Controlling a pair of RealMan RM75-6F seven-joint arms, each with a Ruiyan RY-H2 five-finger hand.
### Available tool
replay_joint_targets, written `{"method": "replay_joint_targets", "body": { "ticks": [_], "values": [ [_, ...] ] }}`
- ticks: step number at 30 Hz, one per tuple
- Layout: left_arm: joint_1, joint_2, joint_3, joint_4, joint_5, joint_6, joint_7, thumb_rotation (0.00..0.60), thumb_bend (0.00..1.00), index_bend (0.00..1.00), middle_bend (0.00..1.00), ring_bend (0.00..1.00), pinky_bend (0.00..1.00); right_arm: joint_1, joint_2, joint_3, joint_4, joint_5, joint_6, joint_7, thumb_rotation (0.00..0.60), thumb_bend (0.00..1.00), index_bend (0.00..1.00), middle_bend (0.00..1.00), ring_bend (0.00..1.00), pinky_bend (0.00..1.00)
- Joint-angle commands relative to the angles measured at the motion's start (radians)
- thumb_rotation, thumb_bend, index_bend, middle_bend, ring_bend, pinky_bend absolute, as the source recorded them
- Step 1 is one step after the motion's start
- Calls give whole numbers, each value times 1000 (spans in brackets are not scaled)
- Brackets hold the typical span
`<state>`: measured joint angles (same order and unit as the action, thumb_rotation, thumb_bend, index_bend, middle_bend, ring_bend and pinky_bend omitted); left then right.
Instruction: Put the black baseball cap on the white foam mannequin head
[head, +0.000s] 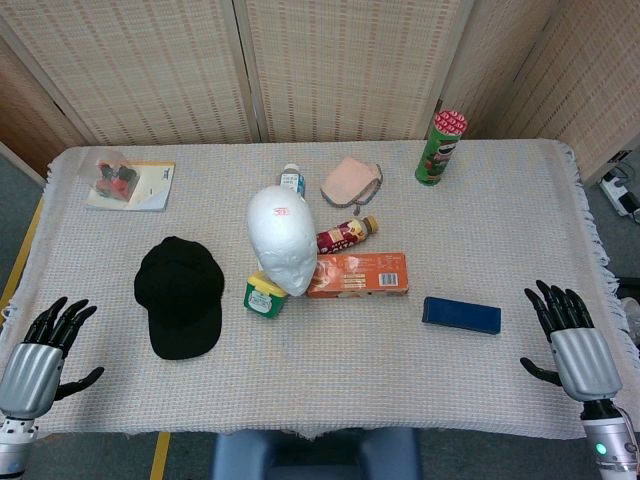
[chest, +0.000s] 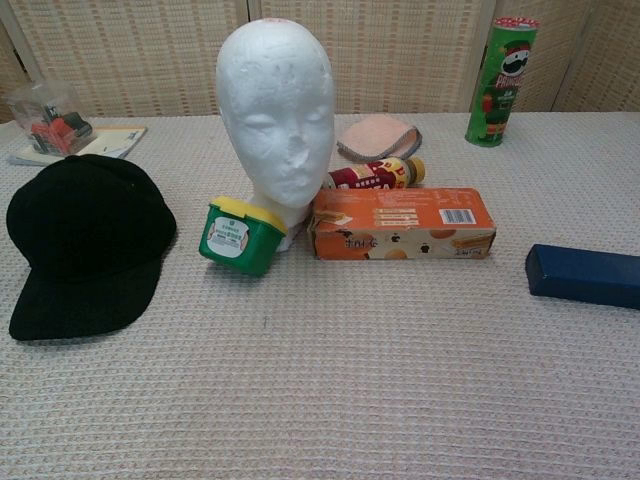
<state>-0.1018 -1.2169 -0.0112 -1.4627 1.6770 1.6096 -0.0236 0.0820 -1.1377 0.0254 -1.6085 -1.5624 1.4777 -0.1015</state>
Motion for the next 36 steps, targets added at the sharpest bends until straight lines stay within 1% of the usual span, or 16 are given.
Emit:
{"method": "replay_joint_targets", "body": {
  "ticks": [1,4,5,6,8,9,10,11,13,15,19,21,24,29,32,36],
  "values": [
    [-2,1,6,-5,0,-10,2,600,114,174,161,58,190,-1,0,0,0,-2,1,1,600,71,0,0,0,0],
    [-9,-4,24,-17,16,-30,-25,600,115,184,173,62,197,-2,1,-2,-1,-4,2,1,600,72,0,0,0,0],
    [-10,-24,30,-10,31,-22,-51,600,115,199,194,72,212,-2,0,-2,-1,-5,4,2,600,72,0,0,0,0],
    [-9,-48,33,6,45,-10,-61,600,114,227,251,110,264,-2,0,-1,0,-4,4,1,600,72,0,0,0,0],
    [-8,-123,45,80,98,26,-72,600,110,285,419,251,449,-1,-2,-1,1,-1,1,-3,600,71,0,0,0,0],
    [-8,-160,51,119,119,42,-74,600,107,313,518,351,567,-1,-3,0,1,0,-1,-5,600,73,0,0,0,0],
    [-9,-197,56,156,138,54,-80,600,104,348,627,472,692,0,-4,0,1,2,-2,-7,600,73,0,0,0,0],
    [-12,-243,65,204,159,62,-94,600,103,370,687,538,751,0,-4,0,1,4,-3,-9,600,73,0,0,0,0],
    [-23,-304,76,268,178,55,-114,600,103,435,839,700,885,0,-6,1,1,5,-5,-11,600,71,0,0,0,0],
    [-40,-363,88,336,187,25,-126,600,106,483,920,777,944,1,-6,0,0,7,-9,-15,600,71,0,0,0,0],
    [-69,-463,87,461,198,3,-121,600,125,544,995,875,997,2,-7,2,1,12,-11,-16,600,72,0,0,0,0],
    [-81,-515,80,526,196,3,-123,600,131,557,1000,925,1000,3,-7,4,1,17,-15,-16,600,73,0,0,0,0],
    [-100,-593,64,631,200,34,-129,600,149,559,1000,990,1000,7,-6,6,1,26,-25,-16,600,72,0,0,0,0],
    [-138,-718,38,831,196,84,-133,600,194,545,1000,1000,1000,11,0,6,-6,38,-42,-16,600,72,0,0,0,0],
    [-153,-777,31,948,186,106,-138,600,203,531,1000,1000,1000,11,5,6,-11,40,-43,-11,600,72,0,0,0,0],
    [-168,-834,26,1086,168,131,-139,600,204,513,1000,1000,1000,12,9,7,-14,44,-46,-7,600,71,0,0,0,0]
  ]
}}
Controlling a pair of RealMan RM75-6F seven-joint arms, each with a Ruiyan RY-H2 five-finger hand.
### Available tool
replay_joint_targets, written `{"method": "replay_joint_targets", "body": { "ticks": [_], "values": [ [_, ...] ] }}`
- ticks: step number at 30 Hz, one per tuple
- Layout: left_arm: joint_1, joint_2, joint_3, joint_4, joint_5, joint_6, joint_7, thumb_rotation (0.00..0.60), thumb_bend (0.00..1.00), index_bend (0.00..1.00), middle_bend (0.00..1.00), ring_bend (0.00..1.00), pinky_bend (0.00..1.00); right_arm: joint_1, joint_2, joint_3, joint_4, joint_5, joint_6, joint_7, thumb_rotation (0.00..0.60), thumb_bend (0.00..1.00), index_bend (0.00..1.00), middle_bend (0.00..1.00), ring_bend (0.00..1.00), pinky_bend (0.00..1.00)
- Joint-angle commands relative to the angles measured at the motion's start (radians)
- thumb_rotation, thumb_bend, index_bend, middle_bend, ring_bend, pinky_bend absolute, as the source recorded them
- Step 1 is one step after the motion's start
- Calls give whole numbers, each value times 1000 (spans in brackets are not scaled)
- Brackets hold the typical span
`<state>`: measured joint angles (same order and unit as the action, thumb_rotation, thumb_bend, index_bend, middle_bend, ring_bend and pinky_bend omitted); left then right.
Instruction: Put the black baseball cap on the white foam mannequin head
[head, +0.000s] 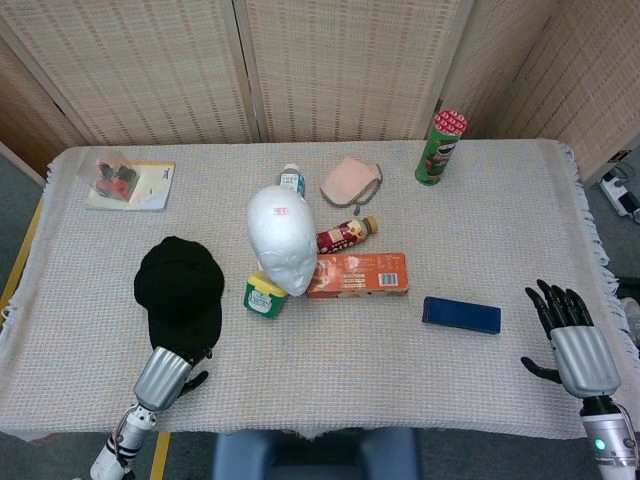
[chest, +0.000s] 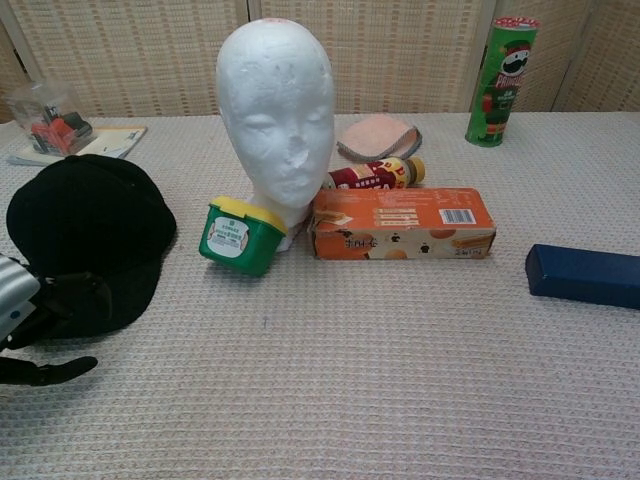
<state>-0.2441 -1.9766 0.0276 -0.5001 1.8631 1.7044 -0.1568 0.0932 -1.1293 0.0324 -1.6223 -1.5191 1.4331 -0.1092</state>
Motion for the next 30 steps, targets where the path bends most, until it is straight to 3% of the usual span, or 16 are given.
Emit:
{"method": "replay_joint_targets", "body": {
  "ticks": [1,11,30],
  "values": [
    [-28,-84,-14,150,-24,38,-5,600,204,505,1000,1000,1000,1,1,0,-1,2,-3,0,600,72,0,0,0,0],
    [-22,-125,-2,284,-83,4,-22,600,219,466,1000,1000,1000,-4,23,7,-18,11,7,22,600,72,0,0,0,0],
    [-26,-138,16,334,-149,-44,6,600,267,447,1000,1000,1000,-4,32,-1,-23,-5,7,36,600,71,0,0,0,0]
  ]
}}
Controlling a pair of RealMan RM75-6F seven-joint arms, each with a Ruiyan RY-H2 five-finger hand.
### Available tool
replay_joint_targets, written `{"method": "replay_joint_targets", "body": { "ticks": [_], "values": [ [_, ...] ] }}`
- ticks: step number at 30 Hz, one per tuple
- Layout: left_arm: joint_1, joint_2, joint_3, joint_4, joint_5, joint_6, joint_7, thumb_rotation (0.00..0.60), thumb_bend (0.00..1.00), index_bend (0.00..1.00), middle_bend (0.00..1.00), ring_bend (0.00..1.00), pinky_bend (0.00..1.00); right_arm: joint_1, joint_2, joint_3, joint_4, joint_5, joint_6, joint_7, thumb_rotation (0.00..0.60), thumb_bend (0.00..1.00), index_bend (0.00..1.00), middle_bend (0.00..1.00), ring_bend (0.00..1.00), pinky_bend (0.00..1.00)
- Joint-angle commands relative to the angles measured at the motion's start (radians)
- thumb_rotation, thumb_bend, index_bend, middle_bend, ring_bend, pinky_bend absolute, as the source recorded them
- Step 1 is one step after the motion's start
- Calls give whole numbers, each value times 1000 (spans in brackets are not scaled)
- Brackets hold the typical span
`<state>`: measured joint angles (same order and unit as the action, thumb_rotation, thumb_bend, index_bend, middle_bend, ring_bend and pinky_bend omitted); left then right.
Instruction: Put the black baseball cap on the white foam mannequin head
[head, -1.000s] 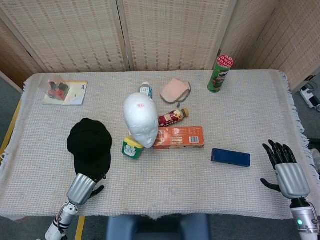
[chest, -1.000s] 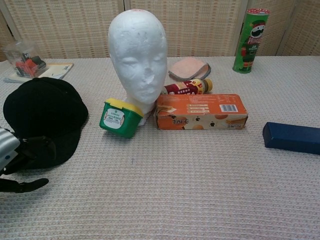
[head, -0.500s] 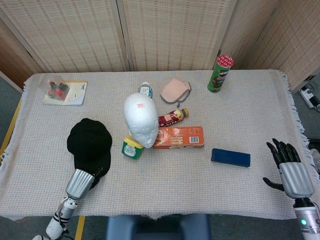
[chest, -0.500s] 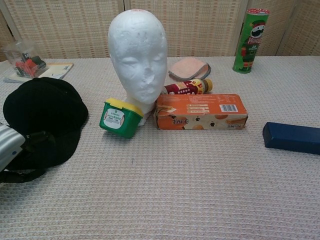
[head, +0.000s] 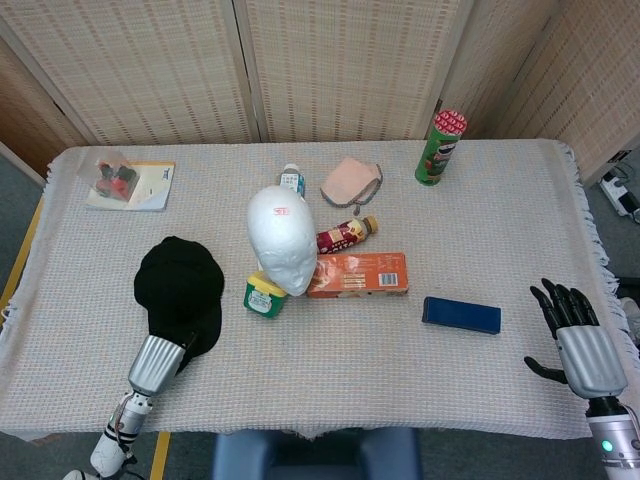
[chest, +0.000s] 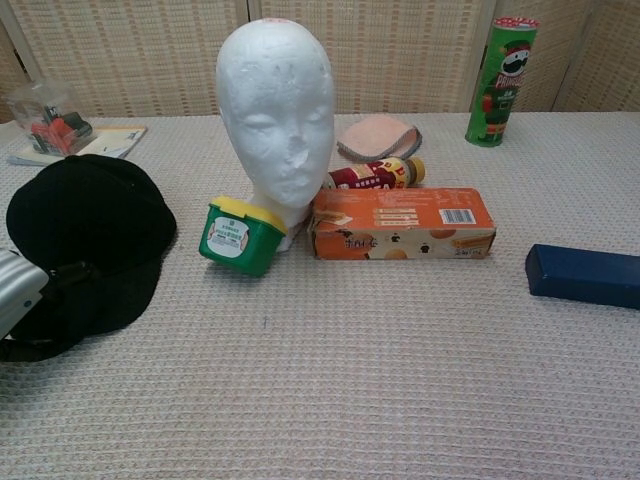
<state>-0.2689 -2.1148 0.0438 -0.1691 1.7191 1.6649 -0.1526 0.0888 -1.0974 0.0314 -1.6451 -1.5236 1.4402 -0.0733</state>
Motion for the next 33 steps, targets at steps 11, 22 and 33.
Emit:
{"method": "replay_joint_targets", "body": {
  "ticks": [11,22,33],
  "values": [
    [-9,10,-24,2,-57,9,-37,600,455,545,1000,1000,1000,4,3,-5,-3,-1,-12,1,600,72,0,0,0,0],
    [-58,50,-86,0,-126,70,-55,600,535,599,1000,1000,1000,5,10,-11,-10,-7,-19,4,600,72,0,0,0,0],
    [-224,187,-219,-104,-214,278,-42,600,563,607,1000,1000,1000,6,23,-19,-21,-17,-23,21,600,72,0,0,0,0]
  ]
}}
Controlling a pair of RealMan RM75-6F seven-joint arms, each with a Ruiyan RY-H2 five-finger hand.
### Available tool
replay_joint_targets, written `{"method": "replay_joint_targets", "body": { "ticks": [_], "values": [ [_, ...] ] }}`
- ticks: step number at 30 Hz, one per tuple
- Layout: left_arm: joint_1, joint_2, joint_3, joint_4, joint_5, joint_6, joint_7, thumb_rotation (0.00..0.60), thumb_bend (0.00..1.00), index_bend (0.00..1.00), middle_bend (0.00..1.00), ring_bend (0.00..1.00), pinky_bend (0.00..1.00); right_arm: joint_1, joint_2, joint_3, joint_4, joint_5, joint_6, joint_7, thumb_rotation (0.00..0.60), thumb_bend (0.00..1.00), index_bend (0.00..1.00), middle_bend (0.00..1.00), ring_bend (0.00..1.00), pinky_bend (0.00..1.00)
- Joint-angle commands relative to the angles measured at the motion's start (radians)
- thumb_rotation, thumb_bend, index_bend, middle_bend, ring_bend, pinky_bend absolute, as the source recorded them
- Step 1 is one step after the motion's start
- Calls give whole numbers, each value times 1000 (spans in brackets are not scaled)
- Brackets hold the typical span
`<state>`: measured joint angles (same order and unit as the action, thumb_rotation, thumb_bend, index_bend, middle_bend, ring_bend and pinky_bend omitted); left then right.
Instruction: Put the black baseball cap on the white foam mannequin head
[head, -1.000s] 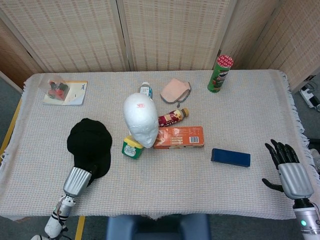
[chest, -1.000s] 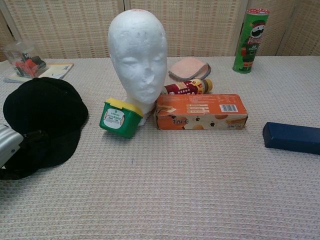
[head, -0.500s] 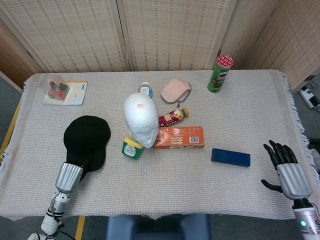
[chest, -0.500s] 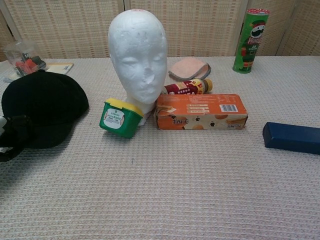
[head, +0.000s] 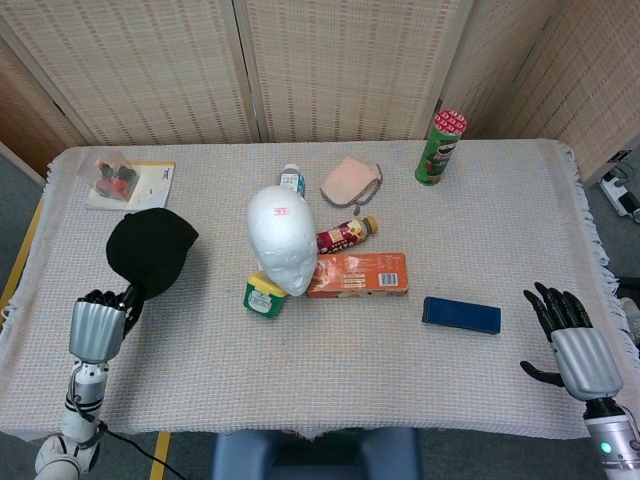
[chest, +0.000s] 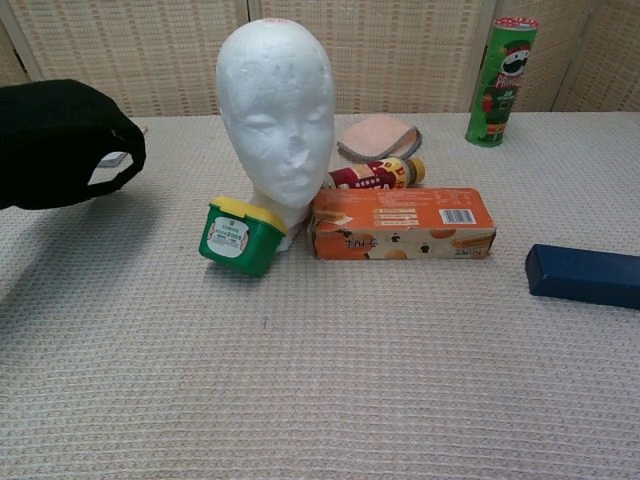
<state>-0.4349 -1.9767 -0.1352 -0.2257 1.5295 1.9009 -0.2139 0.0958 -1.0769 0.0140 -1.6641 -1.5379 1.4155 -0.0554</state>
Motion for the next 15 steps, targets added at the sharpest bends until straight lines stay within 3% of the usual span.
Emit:
{"method": "replay_joint_targets", "body": {
  "ticks": [1,8,15],
  "values": [
    [-76,63,-48,-65,-26,51,30,600,563,607,1000,1000,1000,-1,4,-2,-3,-5,3,5,600,71,0,0,0,0],
    [-248,206,-86,-316,18,87,221,600,564,608,1000,1000,1000,-4,15,-7,-8,-15,7,21,600,71,0,0,0,0],
    [-367,305,-92,-605,99,21,471,600,564,609,1000,1000,1000,-5,26,-1,-9,-8,13,46,600,72,0,0,0,0]
  ]
}}
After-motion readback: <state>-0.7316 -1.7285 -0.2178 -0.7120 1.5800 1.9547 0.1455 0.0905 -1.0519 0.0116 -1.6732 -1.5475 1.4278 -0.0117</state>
